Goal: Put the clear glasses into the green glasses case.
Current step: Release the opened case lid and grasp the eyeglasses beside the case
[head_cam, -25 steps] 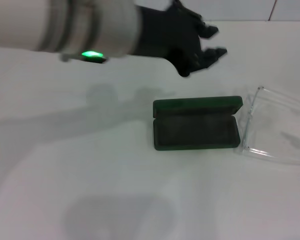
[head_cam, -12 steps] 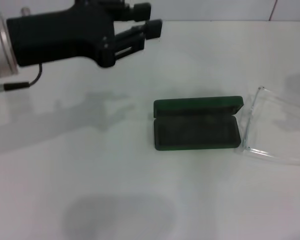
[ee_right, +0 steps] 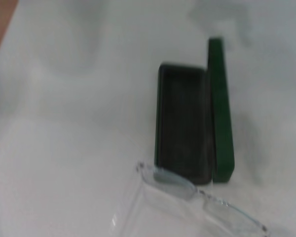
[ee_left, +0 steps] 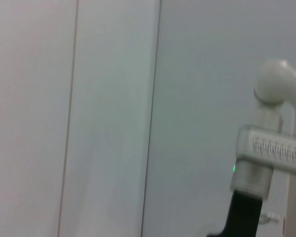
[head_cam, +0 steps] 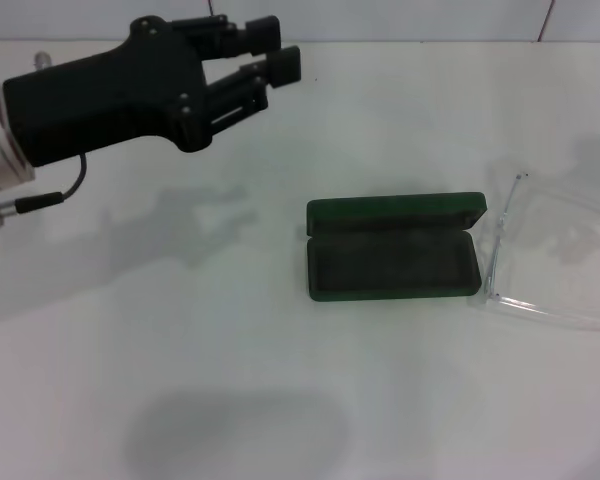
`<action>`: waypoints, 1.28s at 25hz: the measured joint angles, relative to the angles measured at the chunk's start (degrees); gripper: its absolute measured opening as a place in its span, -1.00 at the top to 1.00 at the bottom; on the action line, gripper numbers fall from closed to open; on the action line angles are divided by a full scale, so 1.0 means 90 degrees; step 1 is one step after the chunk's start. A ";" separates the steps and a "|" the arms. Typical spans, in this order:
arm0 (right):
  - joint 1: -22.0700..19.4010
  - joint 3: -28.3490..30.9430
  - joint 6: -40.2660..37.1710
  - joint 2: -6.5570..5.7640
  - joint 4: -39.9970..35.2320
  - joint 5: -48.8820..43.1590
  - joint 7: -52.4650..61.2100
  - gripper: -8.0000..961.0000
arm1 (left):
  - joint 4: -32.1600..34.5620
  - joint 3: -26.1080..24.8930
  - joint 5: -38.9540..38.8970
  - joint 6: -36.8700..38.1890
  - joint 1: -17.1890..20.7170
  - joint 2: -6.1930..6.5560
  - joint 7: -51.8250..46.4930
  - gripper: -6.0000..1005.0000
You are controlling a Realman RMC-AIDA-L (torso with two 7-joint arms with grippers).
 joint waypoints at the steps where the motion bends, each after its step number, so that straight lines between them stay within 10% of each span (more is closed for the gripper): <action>1: 0.0047 -0.0126 0.0102 0.0052 -0.0009 -0.0135 -0.0117 -0.41 | -0.0069 0.0000 -0.0051 0.0013 0.0014 0.0000 0.0058 0.33; 21: 0.0137 -0.2013 0.2142 0.1153 0.0422 -0.1518 -0.1563 -0.40 | -0.0747 -0.0009 -0.0554 0.0040 0.0031 -0.0002 0.0637 0.33; 32: 0.0148 -0.2355 0.2499 0.1230 0.0561 -0.1549 -0.1639 -0.40 | -0.0996 -0.0009 -0.0585 0.0043 0.0034 -0.0003 0.0763 0.33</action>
